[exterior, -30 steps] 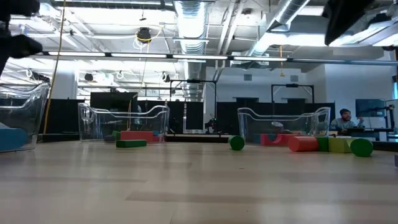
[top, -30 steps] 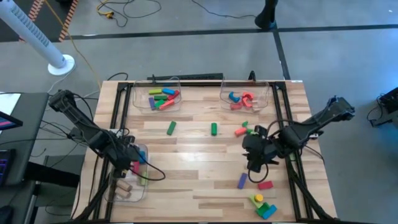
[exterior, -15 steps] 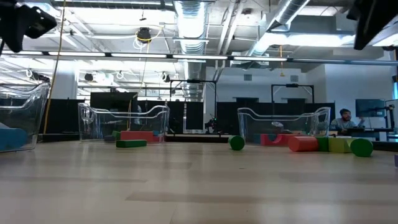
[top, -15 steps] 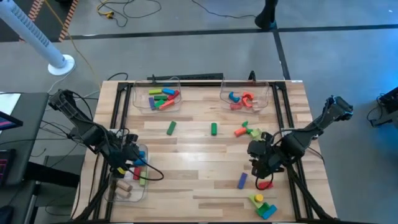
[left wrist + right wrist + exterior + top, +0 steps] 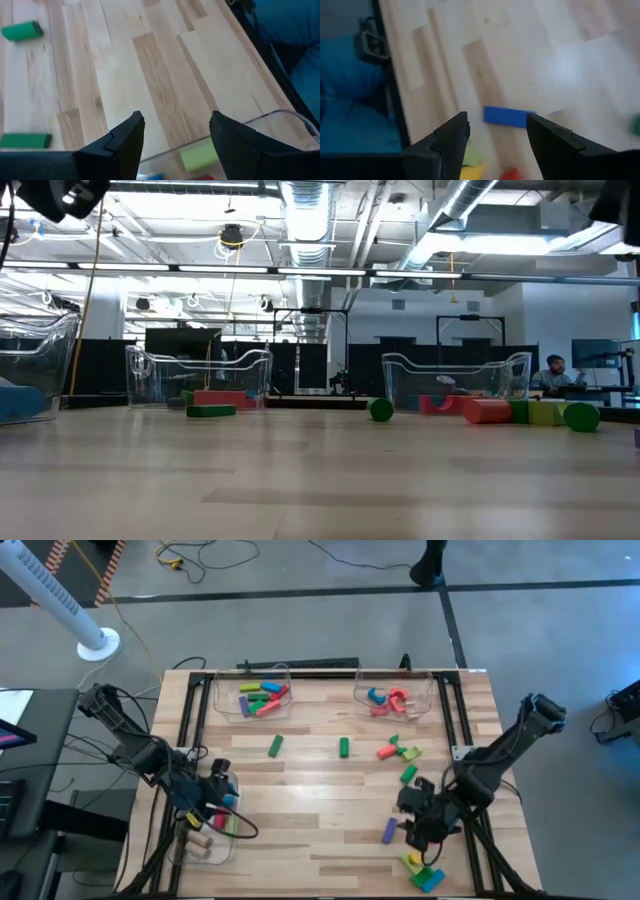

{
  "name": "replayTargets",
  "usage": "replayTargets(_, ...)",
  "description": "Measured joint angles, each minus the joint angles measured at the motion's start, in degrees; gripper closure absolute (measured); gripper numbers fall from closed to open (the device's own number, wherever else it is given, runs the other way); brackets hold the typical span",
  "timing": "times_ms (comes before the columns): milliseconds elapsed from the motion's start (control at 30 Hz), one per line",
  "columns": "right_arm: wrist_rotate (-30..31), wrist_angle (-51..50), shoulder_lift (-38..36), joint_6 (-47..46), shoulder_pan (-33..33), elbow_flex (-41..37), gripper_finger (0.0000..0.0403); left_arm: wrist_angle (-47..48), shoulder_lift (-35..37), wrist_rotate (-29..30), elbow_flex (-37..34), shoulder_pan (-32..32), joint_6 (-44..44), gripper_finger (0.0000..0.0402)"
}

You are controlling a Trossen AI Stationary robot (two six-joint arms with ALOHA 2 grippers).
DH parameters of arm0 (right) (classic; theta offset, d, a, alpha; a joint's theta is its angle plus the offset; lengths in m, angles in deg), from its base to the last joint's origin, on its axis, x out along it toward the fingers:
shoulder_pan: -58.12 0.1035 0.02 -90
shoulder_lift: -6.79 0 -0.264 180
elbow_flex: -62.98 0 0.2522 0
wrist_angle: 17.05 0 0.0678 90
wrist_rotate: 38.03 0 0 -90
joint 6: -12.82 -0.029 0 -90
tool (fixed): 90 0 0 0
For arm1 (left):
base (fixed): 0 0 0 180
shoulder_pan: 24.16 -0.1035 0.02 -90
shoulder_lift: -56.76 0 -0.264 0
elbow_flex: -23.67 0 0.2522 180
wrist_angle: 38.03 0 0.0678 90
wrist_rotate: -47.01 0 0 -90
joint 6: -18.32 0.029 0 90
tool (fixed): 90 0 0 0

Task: Sort blocks by size
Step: Put the green arch block into the top right transparent bin

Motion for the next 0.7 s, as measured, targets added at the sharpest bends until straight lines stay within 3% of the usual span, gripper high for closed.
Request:
replayTargets(400,-12.5,9.7,10.5,-7.2,4.5,-0.1,0.0173,-4.5,0.0,0.2,0.0,-2.3,5.8,0.0186)
replayTargets(700,-14.6,16.8,12.2,-14.4,8.9,-0.1,0.0191,-10.6,0.0,0.1,0.0,-4.2,11.6,0.0186)
